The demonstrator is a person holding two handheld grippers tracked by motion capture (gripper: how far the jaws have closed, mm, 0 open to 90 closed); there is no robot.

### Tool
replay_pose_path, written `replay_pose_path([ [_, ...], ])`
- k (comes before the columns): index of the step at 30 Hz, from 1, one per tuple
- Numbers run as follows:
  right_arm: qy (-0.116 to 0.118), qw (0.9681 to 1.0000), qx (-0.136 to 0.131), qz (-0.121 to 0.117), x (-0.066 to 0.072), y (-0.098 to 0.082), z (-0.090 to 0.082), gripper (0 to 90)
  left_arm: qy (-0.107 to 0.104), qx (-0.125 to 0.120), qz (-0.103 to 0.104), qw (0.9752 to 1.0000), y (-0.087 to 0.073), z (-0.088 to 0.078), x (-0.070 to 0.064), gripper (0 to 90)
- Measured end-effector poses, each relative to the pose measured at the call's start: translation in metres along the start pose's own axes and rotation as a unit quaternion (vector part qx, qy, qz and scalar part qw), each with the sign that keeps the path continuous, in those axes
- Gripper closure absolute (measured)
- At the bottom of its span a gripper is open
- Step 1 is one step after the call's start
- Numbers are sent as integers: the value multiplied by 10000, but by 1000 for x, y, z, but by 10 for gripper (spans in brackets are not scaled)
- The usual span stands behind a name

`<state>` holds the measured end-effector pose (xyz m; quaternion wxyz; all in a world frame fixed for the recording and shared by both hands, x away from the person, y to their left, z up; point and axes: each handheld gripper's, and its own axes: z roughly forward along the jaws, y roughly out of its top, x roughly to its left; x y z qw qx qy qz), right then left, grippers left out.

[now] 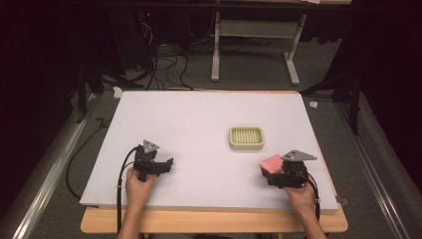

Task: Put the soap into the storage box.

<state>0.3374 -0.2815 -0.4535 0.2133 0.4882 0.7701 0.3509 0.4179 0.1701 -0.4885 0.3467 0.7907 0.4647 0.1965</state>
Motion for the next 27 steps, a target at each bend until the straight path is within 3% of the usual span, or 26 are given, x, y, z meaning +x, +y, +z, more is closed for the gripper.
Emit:
replay_pose_path([
  [9,162,9998,-110,30,3,15,3,136,0,0,1,10000,0,0,0,155],
  [27,330,9994,-90,105,1,37,11,136,-3,6,9,10000,0,0,0,155],
])
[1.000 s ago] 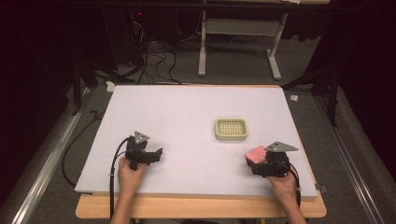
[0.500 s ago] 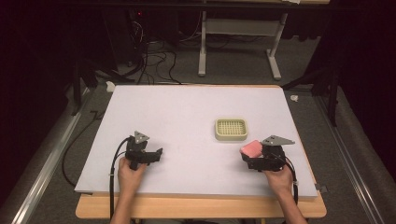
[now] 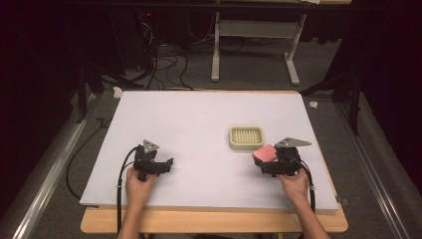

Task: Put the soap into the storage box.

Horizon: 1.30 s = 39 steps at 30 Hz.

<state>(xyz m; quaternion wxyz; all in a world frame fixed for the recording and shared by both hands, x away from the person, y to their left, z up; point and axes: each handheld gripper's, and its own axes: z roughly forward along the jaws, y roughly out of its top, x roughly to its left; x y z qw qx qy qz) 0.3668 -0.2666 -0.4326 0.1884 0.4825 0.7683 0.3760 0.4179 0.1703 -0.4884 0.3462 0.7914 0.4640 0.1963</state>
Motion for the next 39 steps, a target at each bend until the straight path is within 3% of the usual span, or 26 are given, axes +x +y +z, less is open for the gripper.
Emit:
replay_pose_path([
  [12,-1,10000,52,77,-2,20,5,137,2,-8,-9,10000,0,0,0,155],
  [39,10,9996,208,180,-9,45,22,136,2,-9,-11,10000,0,0,0,155],
])
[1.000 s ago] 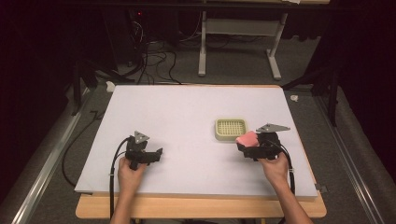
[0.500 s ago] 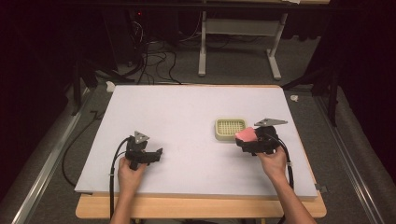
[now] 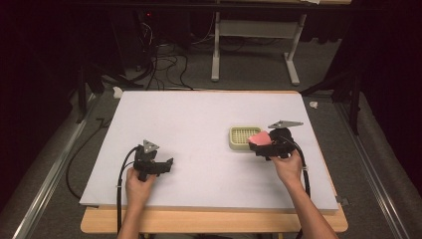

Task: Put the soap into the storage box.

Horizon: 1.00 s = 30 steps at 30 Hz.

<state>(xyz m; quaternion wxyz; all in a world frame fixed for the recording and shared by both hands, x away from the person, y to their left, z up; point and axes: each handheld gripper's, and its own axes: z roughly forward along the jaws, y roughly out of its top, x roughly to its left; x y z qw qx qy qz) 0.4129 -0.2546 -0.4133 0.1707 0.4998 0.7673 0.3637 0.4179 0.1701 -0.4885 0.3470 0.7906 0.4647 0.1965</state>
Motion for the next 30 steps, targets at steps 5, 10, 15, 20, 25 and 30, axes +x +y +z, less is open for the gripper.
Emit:
replay_pose_path([
  [5,-52,9999,109,3,-1,4,9,136,0,0,-2,10000,0,0,0,155],
  [10,-87,9998,169,5,1,10,14,136,-1,-2,-3,10000,0,0,0,155],
  [15,-88,9997,212,16,4,15,20,136,1,1,1,10000,0,0,0,155],
  [20,-113,9995,299,-8,6,20,26,136,-1,1,0,10000,0,0,0,155],
  [25,-143,9993,339,17,8,25,32,136,-2,0,-1,10000,0,0,0,155],
  [30,-142,9991,388,21,8,26,37,136,-3,0,-2,10000,0,0,0,155],
])
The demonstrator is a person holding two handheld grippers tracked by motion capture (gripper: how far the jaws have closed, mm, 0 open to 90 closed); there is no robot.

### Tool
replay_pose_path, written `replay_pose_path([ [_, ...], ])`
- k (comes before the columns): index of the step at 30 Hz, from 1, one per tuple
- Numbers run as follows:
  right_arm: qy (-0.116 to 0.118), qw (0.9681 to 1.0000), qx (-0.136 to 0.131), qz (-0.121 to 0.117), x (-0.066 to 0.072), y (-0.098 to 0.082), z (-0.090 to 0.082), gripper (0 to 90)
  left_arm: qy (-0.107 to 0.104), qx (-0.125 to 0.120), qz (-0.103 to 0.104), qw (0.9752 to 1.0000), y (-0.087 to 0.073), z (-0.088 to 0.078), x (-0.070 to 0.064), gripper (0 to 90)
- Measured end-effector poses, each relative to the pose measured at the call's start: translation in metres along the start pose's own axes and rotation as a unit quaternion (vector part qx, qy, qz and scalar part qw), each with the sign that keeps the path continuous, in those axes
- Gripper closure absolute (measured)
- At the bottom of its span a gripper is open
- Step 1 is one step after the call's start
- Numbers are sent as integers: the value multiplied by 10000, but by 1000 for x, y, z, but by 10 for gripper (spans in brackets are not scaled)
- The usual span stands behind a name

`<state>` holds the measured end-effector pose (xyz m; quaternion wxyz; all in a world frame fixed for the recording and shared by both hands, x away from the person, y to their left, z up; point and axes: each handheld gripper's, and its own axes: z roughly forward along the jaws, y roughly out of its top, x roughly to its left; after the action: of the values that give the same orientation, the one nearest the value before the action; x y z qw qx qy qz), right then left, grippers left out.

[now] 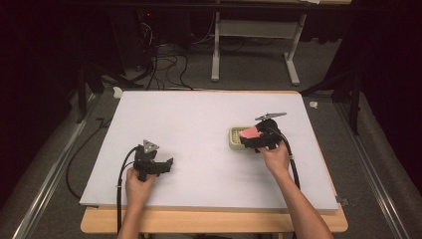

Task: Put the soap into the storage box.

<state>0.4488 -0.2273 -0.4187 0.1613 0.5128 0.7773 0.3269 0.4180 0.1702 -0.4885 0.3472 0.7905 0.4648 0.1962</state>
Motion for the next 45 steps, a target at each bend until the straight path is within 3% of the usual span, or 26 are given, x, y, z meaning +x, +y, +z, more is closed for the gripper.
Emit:
replay_pose_path([
  [9,-23,9999,91,117,-1,1,10,136,7,-5,-1,10000,0,0,0,155],
  [12,-96,9999,139,-15,1,1,13,136,1,-1,1,10000,0,0,0,155],
  [16,-142,9997,181,14,2,1,17,135,0,0,0,10000,0,0,0,155],
  [36,-148,9987,387,293,0,3,34,132,2,1,4,10000,0,0,0,155],
  [45,-195,9992,59,342,-1,7,25,133,3,1,4,10000,0,0,0,155],
])
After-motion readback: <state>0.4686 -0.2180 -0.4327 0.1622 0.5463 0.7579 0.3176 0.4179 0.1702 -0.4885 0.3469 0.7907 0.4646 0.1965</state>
